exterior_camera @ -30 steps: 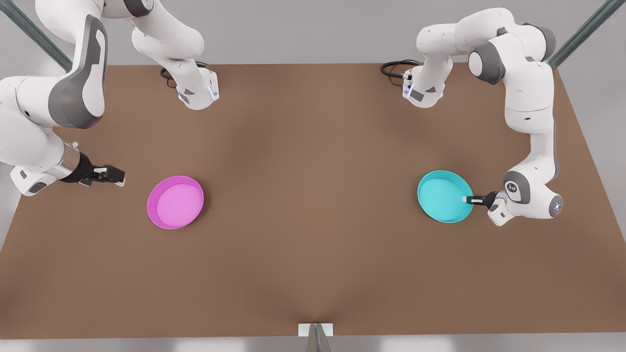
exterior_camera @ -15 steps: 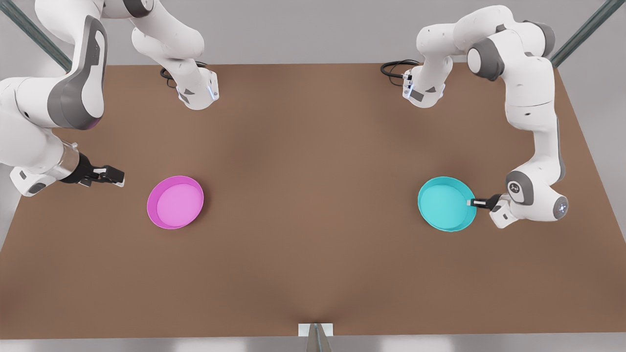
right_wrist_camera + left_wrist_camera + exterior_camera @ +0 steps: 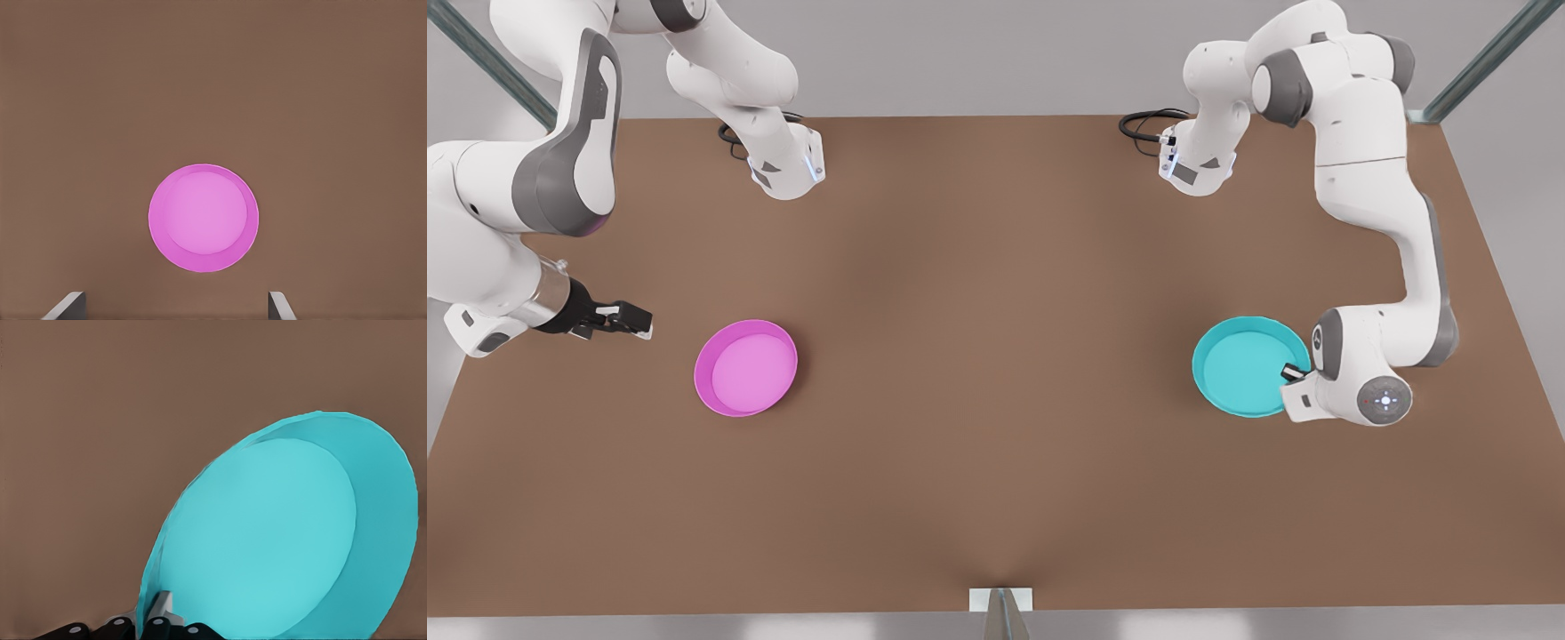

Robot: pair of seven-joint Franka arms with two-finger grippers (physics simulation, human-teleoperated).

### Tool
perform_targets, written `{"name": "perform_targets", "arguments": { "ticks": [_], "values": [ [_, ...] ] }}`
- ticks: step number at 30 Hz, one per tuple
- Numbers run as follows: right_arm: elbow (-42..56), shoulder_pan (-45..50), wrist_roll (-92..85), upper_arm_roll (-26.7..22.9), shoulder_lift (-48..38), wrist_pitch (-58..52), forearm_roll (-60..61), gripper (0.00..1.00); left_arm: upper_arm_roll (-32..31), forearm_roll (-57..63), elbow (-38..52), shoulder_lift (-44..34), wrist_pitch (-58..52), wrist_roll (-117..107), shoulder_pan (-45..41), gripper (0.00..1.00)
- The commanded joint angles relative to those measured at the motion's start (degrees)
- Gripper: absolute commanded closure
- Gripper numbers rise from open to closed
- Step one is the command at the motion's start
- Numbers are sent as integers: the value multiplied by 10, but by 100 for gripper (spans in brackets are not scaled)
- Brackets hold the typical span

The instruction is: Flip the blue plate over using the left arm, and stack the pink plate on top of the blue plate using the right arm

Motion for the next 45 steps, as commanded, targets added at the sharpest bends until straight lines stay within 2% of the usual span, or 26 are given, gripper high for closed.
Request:
{"name": "perform_targets", "arguments": {
  "ticks": [1, 7, 17, 27, 31, 37, 41, 45],
  "values": [
    [0, 0, 0, 0, 1, 0, 0, 0, 0, 51, 2, 0, -4, -1, -2, 79],
    [0, 0, -1, -1, 0, 0, 0, 0, -31, 223, 11, 4, -46, -8, -46, 79],
    [-1, -1, -3, -1, 1, 0, 0, 0, -32, 373, 8, 10, -137, -82, -137, 79],
    [-2, -1, -3, -2, 1, 0, 0, 0, -32, 465, 14, 59, -240, -312, -258, 79],
    [-2, -1, -4, -2, 2, -1, 0, 0, -31, 466, 18, 73, -264, -386, -308, 79],
    [-1, -1, -4, -2, 2, 0, 0, 0, -25, 469, 82, 110, -324, -418, -373, 79],
    [-1, 0, -4, -2, 2, 0, 0, 0, -21, 486, 84, 119, -366, -508, -414, 79],
    [-1, -1, -4, -2, 2, 0, 0, 0, 0, 486, 139, 177, -395, -578, -457, 79]
  ]
}}
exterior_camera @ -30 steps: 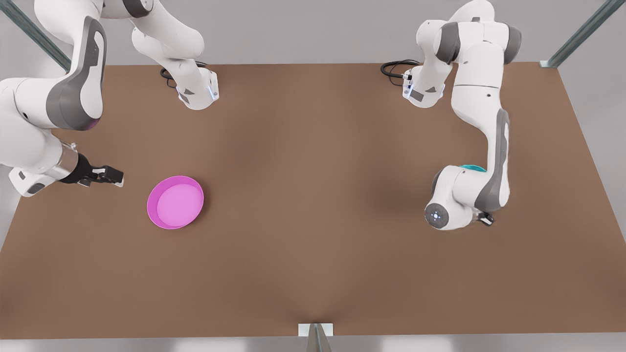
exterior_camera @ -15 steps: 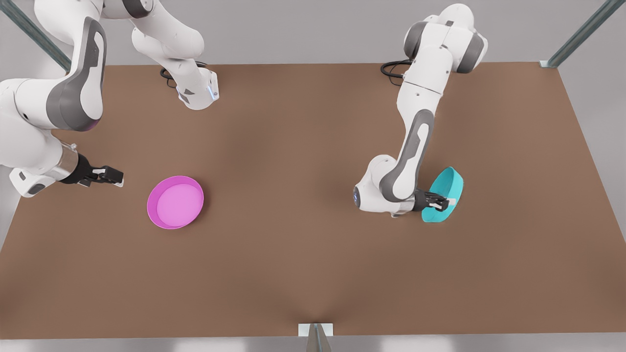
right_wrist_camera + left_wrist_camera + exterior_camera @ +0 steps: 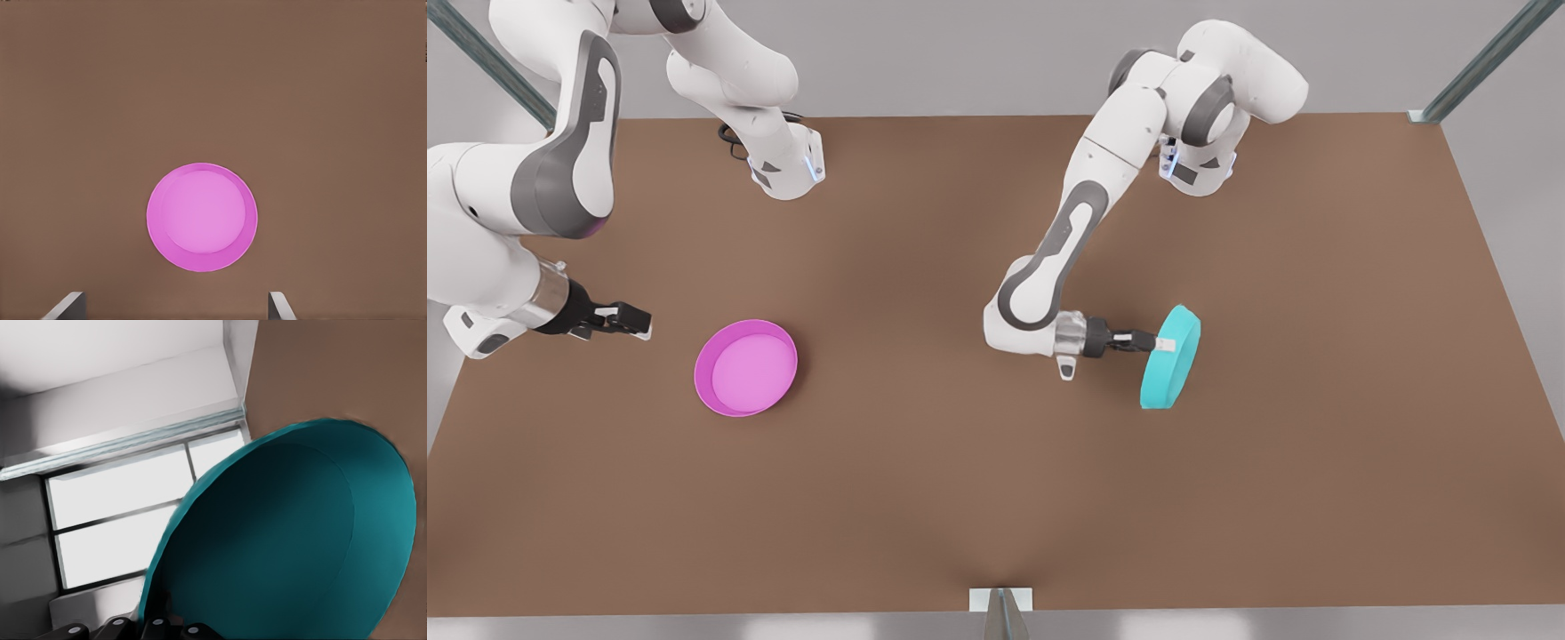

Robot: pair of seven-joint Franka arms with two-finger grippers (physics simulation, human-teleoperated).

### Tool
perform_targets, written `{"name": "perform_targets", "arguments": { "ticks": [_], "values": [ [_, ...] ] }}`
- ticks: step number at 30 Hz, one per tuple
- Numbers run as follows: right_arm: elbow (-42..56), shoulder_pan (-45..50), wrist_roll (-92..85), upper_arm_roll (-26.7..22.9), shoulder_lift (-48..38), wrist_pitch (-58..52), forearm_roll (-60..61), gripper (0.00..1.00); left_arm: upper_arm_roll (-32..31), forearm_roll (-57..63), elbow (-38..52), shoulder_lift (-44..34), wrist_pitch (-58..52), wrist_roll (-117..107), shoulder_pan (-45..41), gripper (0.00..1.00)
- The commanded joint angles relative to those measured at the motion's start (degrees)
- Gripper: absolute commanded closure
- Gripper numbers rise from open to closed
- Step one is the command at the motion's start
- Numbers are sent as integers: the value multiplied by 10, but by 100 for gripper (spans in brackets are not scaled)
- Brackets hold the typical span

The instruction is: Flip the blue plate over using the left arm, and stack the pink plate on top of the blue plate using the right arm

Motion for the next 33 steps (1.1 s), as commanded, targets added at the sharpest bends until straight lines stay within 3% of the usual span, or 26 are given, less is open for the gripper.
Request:
{"name": "perform_targets", "arguments": {
  "ticks": [1, 10, 16, 29, 30, 31, 32, 33],
  "values": [
    [0, 0, 0, 0, 0, 0, 0, 0, 3, -14, 2, 2, -1, -4, -4, 79],
    [0, 0, 0, 0, 0, -1, 0, 0, 92, -49, 39, 49, -16, -35, -103, 79],
    [0, 0, 1, 0, 0, -4, -1, 0, 158, -62, 112, 121, -21, -35, -175, 79],
    [-1, 0, 0, 0, 0, -4, -1, 0, 195, -89, 150, 195, 1, -40, -200, 79],
    [-2, 0, 0, 0, 0, -4, -1, 0, 197, -89, 148, 195, 3, -40, -201, 55],
    [-2, 0, 0, -1, 0, -4, -1, 0, 197, -89, 146, 195, 4, -47, -201, 7],
    [-2, 0, 0, -1, 0, -4, -1, 0, 197, -89, 146, 196, 5, -73, -201, 0],
    [-2, 0, 0, -1, 0, -4, -1, 0, 197, -89, 146, 198, 5, -84, -202, 0]
  ]
}}
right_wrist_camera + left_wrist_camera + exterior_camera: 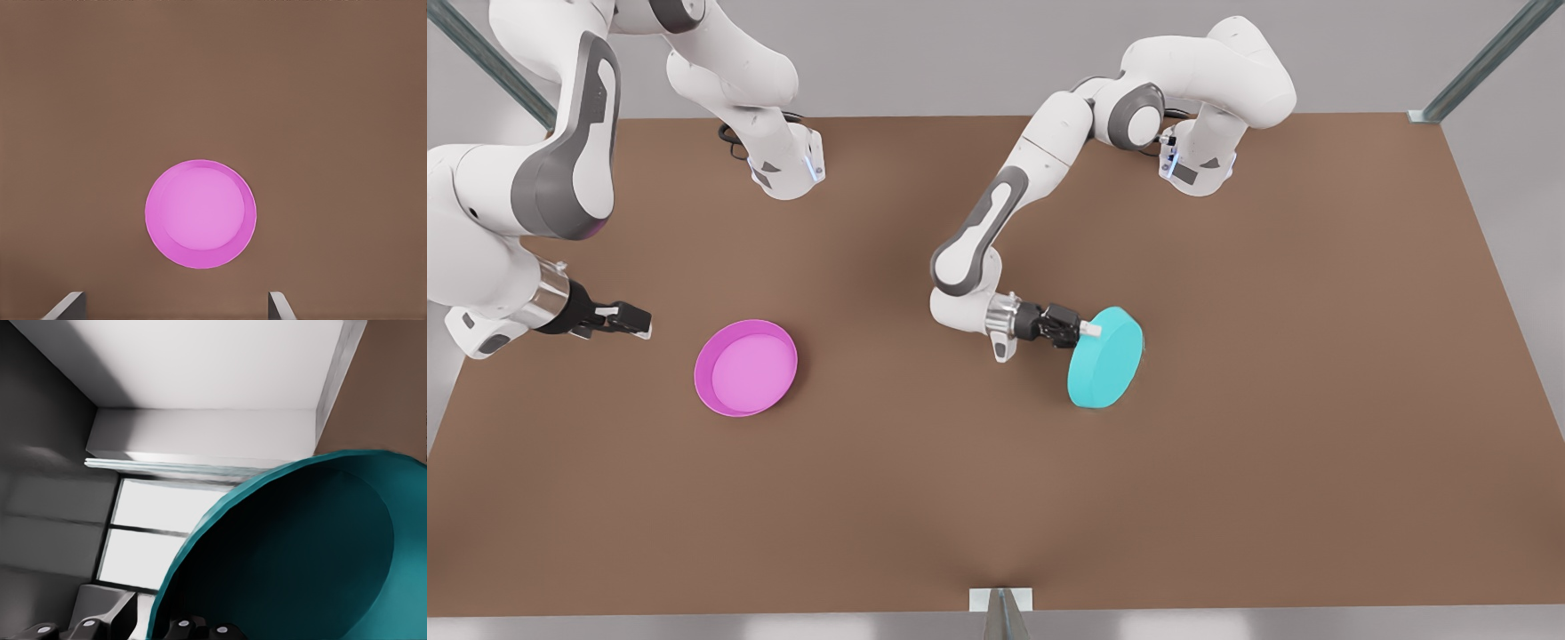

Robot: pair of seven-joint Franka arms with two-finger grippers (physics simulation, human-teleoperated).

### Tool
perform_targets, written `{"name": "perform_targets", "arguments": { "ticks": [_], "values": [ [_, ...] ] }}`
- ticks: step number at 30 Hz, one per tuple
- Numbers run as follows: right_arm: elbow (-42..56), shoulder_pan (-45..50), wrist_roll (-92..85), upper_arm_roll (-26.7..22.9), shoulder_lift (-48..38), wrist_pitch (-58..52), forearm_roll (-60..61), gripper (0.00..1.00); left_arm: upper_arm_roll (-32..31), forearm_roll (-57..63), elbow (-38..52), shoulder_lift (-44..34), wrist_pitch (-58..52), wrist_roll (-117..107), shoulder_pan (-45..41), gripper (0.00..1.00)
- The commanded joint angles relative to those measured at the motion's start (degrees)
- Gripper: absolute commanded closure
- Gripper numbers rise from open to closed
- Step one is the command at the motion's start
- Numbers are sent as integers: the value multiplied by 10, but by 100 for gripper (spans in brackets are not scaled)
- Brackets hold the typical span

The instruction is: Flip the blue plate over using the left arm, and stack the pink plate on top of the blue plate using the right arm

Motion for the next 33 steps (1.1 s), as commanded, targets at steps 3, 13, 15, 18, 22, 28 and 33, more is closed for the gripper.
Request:
{"name": "perform_targets", "arguments": {
  "ticks": [3, 13, 15, 18, 22, 28, 33],
  "values": [
    [0, -1, 0, 0, 0, 0, 0, 0, 0, -21, 0, 2, 0, -14, -4, 0],
    [0, -2, 1, -1, 1, -7, -2, 0, -35, -147, 8, -3, -64, -50, -23, 0],
    [1, -1, 2, -1, 1, -6, -2, 0, -47, -164, 17, -6, -83, -50, -23, 0],
    [-2, 0, 6, -1, 1, 1, 1, 0, -76, -182, 34, -11, -125, -50, -22, 0],
    [-1, -2, 6, -1, 11, 6, -3, 0, -98, -193, 41, -11, -165, -50, -21, 0],
    [2, 2, 3, -2, 5, 23, -12, 0, -104, -283, 77, -12, -165, -144, -19, 0],
    [-2, 2, 3, -2, 8, 24, -12, 0, -112, -346, 108, -15, -192, -155, -19, 0]
  ]
}}
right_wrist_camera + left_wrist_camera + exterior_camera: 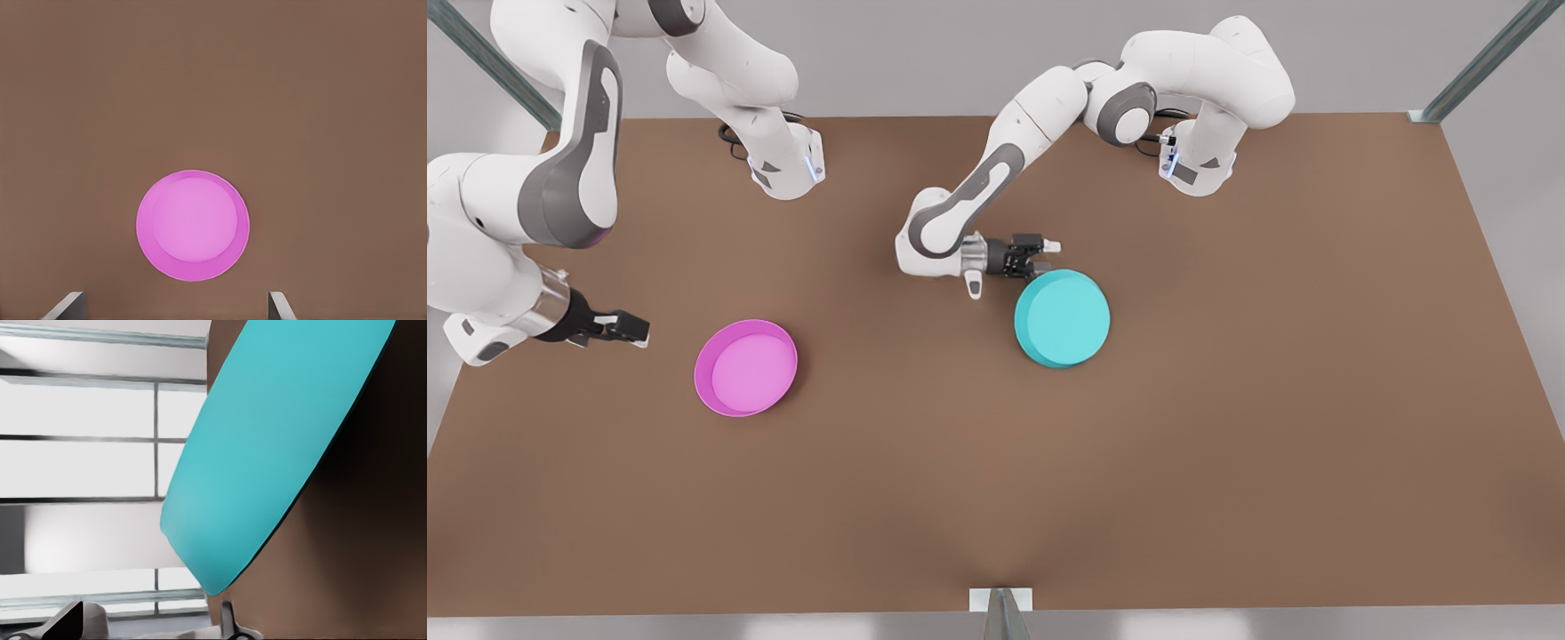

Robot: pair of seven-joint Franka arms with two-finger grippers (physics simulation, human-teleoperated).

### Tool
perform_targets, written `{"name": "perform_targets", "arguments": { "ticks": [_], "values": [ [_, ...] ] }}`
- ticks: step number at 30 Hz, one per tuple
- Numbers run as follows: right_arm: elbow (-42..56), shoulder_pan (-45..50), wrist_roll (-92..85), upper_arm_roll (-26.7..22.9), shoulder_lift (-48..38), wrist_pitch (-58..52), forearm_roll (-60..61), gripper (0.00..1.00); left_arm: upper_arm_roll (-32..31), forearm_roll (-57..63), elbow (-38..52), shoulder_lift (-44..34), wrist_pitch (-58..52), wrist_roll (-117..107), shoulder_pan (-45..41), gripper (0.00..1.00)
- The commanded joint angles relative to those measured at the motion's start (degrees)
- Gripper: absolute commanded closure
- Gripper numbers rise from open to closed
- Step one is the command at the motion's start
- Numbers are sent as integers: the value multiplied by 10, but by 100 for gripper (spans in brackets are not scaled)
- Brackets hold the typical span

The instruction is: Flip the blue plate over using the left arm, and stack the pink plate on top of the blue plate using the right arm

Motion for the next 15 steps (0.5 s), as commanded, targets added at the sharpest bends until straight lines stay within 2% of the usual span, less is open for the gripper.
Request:
{"name": "perform_targets", "arguments": {
  "ticks": [1, 9, 11, 12, 14, 15],
  "values": [
    [0, 0, 0, 0, 1, 0, 0, 0, 0, -51, 1, 0, -2, 0, 0, 0],
    [-4, -3, -3, 0, 9, 0, 8, 0, -22, -143, 9, -23, -48, 1, 8, 0],
    [-4, -12, -2, -1, 16, 0, 18, 0, -41, -143, 9, -62, -59, 12, 29, 0],
    [-2, -18, -3, -1, 30, 9, 22, 0, -43, -143, 9, -107, -56, 49, 48, 0],
    [-6, -15, -10, -1, 44, 55, 55, 0, -37, -142, 9, -178, -52, 136, 103, 0],
    [-38, -11, -10, 0, 40, 96, 50, 0, -37, -142, 9, -213, -40, 180, 146, 0]
  ]
}}
